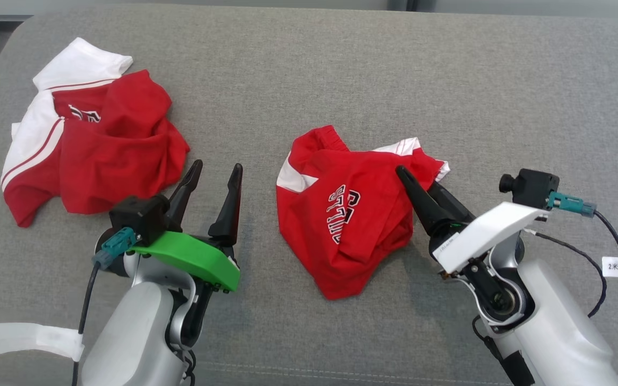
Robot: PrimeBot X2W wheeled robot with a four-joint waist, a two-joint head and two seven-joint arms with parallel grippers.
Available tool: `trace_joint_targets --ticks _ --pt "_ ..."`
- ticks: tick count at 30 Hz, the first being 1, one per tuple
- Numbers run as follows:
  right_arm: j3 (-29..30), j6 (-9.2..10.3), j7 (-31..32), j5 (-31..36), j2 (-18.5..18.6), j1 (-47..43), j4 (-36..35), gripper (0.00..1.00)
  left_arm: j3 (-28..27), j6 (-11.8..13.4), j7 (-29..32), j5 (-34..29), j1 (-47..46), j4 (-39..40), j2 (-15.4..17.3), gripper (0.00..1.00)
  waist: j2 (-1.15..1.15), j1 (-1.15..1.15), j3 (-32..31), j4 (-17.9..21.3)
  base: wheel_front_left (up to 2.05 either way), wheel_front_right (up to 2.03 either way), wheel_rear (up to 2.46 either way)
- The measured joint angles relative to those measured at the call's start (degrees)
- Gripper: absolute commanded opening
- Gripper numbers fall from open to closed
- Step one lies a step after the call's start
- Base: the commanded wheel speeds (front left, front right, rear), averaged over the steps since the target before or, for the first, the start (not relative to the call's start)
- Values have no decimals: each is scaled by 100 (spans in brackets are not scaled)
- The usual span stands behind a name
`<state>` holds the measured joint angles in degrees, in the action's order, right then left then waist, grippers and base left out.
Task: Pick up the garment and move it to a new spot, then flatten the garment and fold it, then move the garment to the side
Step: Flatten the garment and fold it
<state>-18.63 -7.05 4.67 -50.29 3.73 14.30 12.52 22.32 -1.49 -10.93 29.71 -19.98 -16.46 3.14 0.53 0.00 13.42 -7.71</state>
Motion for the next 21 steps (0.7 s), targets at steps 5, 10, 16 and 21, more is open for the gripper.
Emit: trace_joint_targets --ticks 5,10,16,21 --pt "-25 0 53 -76 0 318 13 100 -1 52 -31 20 18 4 -2 100 0 0 -34 -171 0 0 0" --pt "-133 0 111 -16 0 522 94 0 -23 108 -48 34 147 10 -2 100 0 0 -68 -237 0 0 0" --pt "-302 0 53 248 52 613 183 0 -158 159 -58 35 197 15 12 100 0 0 -113 -149 0 0 0" --pt "-250 0 -318 542 421 824 -92 0 -168 159 -80 36 247 38 44 100 0 0 -162 14 0 0 0"
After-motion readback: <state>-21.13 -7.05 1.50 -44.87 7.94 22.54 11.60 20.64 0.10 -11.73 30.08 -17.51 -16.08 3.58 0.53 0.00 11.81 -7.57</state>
